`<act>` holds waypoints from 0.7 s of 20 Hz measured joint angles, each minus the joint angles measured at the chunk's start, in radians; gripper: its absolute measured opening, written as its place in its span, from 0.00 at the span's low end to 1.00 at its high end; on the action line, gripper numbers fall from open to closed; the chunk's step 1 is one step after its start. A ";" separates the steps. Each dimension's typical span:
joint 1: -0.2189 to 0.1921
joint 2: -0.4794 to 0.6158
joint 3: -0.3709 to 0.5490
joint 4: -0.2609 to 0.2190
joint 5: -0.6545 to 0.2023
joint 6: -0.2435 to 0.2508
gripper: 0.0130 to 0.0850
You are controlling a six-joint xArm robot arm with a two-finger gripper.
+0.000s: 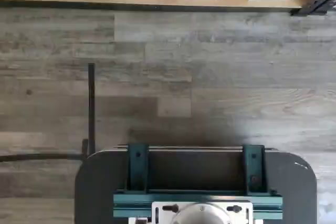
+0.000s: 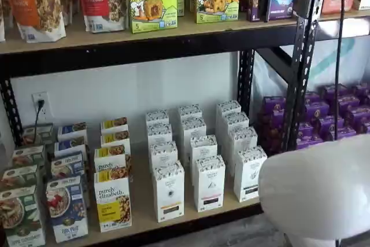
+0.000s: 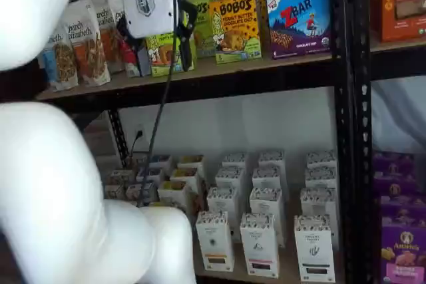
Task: Pick up the white box with a yellow strip in the middle, on the bottom shelf, the fourth box from the left
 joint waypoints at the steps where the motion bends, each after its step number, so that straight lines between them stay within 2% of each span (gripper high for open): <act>1: -0.018 0.001 0.000 0.020 0.003 -0.009 1.00; 2: -0.057 0.002 0.000 0.061 0.007 -0.027 1.00; 3: -0.075 0.001 0.002 0.086 0.007 -0.036 1.00; 6: -0.085 -0.004 0.010 0.107 0.001 -0.040 1.00; 10: -0.062 -0.011 0.032 0.099 -0.017 -0.023 1.00; 14: -0.014 -0.019 0.074 0.073 -0.064 0.009 1.00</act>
